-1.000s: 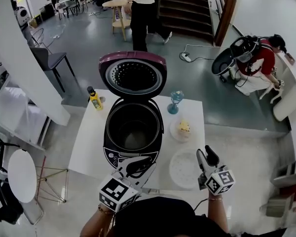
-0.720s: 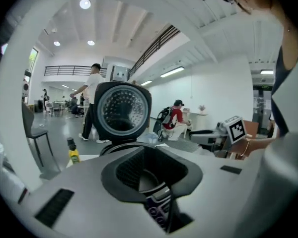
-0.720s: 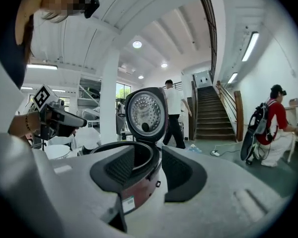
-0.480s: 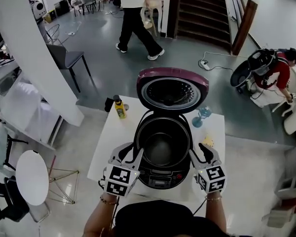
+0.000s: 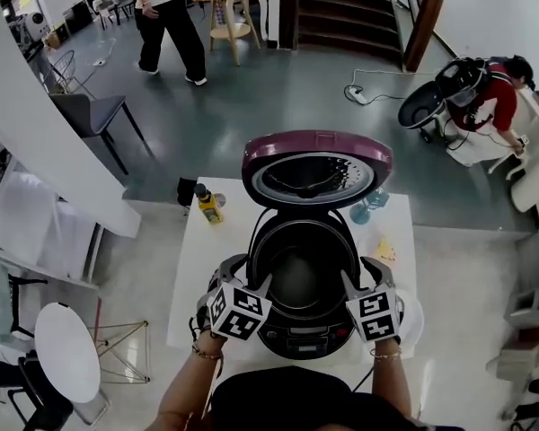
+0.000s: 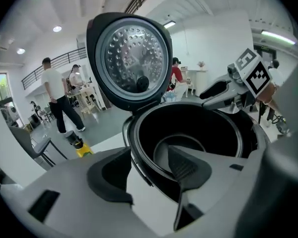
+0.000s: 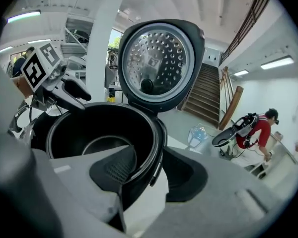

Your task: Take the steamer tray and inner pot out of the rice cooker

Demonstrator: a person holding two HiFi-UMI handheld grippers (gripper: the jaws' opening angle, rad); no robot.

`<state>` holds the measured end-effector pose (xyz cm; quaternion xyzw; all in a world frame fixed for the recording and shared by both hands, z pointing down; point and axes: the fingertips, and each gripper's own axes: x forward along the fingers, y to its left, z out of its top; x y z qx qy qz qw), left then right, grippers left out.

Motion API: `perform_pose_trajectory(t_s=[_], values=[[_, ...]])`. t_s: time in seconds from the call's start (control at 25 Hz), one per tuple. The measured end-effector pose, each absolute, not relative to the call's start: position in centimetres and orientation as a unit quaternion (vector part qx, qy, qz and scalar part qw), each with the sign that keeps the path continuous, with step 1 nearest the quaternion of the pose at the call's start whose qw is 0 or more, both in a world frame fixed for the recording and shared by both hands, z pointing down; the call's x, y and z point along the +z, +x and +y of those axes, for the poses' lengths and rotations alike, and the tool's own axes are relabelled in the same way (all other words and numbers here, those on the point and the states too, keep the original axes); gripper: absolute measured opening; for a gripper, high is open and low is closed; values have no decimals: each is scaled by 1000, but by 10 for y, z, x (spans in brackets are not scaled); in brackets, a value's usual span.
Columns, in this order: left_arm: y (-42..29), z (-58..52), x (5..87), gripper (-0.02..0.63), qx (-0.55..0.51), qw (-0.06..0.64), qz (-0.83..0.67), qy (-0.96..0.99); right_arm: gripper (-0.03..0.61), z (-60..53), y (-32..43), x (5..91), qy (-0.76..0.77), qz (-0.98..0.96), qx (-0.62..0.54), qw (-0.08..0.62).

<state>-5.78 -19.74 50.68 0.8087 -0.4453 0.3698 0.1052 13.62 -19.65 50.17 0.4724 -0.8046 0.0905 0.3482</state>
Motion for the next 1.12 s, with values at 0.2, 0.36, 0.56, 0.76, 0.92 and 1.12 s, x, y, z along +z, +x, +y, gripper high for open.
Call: perform_pose_trajectory(t_s=[0.2,0.36,0.56,0.76,0.92,1.12], values=[[-59,-204,519,235,382,121,-425,812,166,-208,139,511,475,-795,103,362],[-56,-209,523,233,389,120,-418,812,166,-216,137,515,475,-790,99,376],[-55,-216,528,233,398,118,-422,806,166,-223,132,522,460,-788,76,401],[-55,-221,531,224,411,115,-430,796,166,-227,131,529,456,-786,74,411],[-57,-225,529,192,403,125,-449,788,166,-229,134,528,464,-777,69,419],[-60,-226,525,162,383,151,-463,785,124,-230,136,516,490,-786,121,357]])
